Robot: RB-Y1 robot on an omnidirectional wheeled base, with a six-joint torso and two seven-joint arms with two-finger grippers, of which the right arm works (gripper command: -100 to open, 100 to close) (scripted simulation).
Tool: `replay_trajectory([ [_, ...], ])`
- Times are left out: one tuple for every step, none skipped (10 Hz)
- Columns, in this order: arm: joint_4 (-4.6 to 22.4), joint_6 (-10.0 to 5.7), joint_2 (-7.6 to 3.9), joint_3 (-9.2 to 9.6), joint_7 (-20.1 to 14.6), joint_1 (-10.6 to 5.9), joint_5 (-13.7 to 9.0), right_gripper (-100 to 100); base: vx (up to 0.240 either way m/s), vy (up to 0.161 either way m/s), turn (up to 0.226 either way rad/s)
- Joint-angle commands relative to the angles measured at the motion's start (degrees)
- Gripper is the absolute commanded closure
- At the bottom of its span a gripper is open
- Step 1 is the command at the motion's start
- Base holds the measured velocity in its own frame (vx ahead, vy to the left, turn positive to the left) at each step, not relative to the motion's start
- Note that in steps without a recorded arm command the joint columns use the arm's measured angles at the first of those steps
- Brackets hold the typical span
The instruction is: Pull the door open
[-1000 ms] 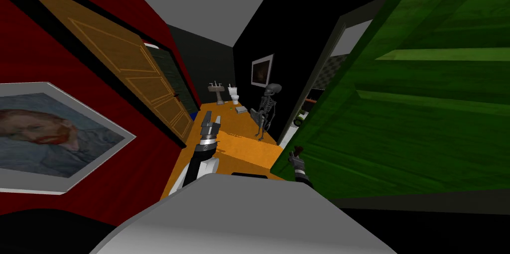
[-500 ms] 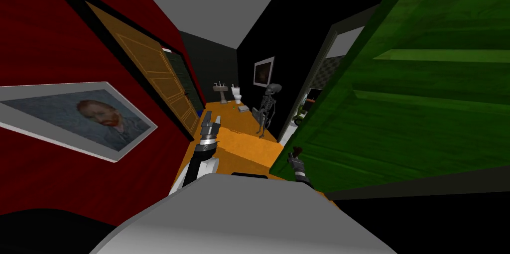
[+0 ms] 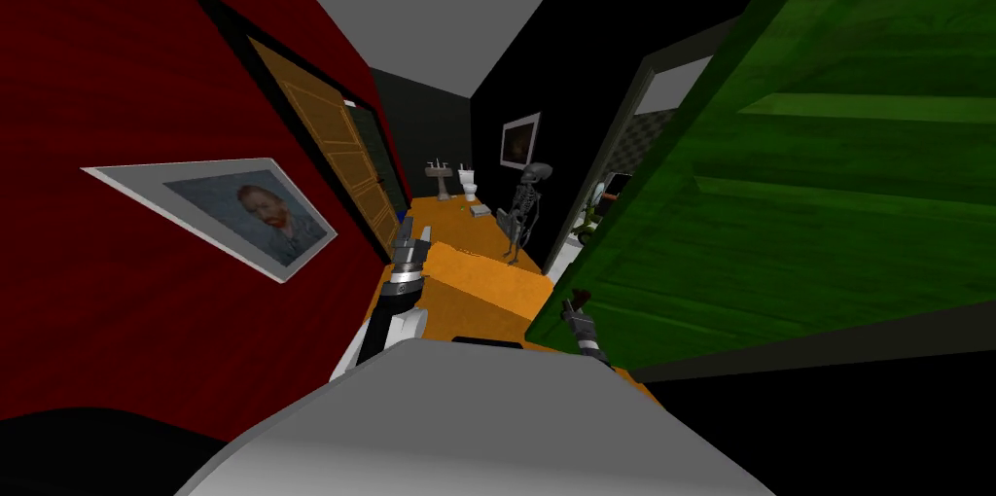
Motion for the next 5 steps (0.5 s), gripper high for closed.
replay_trajectory([
  [0.4,-1.18,-0.72,1.23,-1.1,0.44,0.5,100,-0.199,-0.063,0.12],
  [0.4,-1.86,-1.23,1.92,-1.8,0.69,0.7,100,-0.2,-0.028,0.127],
  [0.5,-2.52,-1.73,2.59,-2.4,0.92,1.0,100,-0.224,-0.025,0.101],
  [0.6,-3.43,-2.42,3.53,-3.2,1.25,1.3,100,-0.261,-0.012,0.16],
  [0.6,-3.95,-2.81,4.05,-3.7,1.43,1.5,100,-0.237,-0.038,0.102],
])
